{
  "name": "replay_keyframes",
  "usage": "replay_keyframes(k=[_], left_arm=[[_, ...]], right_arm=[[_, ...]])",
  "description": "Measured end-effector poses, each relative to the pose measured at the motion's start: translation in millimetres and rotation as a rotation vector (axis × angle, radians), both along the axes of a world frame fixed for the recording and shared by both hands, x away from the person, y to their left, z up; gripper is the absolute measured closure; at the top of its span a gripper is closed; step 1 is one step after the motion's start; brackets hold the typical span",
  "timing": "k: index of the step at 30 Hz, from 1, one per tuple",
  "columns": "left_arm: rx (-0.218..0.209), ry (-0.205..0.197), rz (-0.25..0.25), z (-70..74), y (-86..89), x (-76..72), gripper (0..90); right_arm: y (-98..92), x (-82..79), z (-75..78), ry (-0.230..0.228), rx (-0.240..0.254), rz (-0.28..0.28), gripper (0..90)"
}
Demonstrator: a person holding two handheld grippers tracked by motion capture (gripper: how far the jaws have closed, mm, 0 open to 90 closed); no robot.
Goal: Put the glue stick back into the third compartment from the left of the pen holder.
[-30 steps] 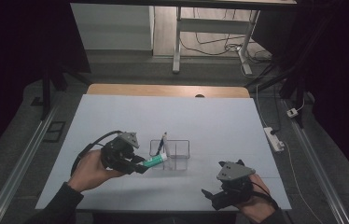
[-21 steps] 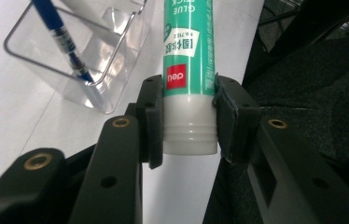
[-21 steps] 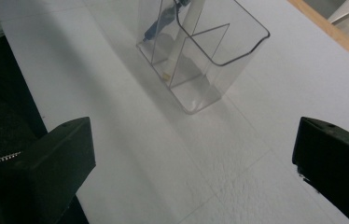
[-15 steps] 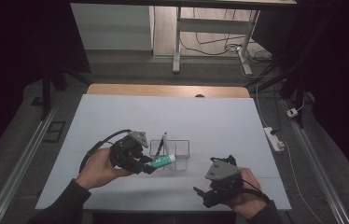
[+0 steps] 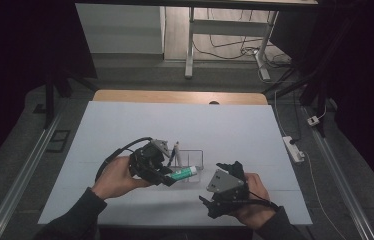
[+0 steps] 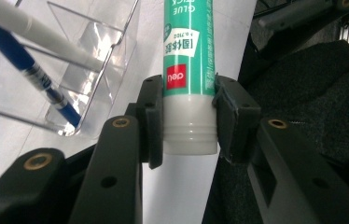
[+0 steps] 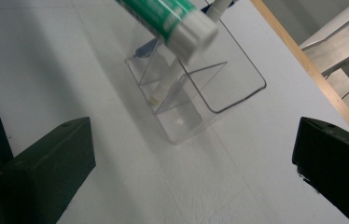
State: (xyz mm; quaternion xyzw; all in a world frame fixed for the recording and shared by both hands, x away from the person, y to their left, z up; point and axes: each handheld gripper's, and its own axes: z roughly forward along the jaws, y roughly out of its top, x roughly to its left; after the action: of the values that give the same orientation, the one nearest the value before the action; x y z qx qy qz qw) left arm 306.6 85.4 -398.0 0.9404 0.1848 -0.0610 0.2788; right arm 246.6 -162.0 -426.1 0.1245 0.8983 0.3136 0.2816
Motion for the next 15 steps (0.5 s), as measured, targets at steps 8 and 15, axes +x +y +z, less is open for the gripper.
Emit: replay_keyframes(k=[8, 15], left_arm=[[0.015, 0.003, -0.018, 2.2, -13.3, 2.4, 64.8], [0.036, 0.003, -0.030, 3.1, -21.3, 4.6, 64.9]], right_arm=[[16.5, -3.0, 0.8, -0.076, -0.047, 0.022, 0.5], [24.8, -5.5, -0.3, -0.181, -0.103, 0.053, 6.2]])
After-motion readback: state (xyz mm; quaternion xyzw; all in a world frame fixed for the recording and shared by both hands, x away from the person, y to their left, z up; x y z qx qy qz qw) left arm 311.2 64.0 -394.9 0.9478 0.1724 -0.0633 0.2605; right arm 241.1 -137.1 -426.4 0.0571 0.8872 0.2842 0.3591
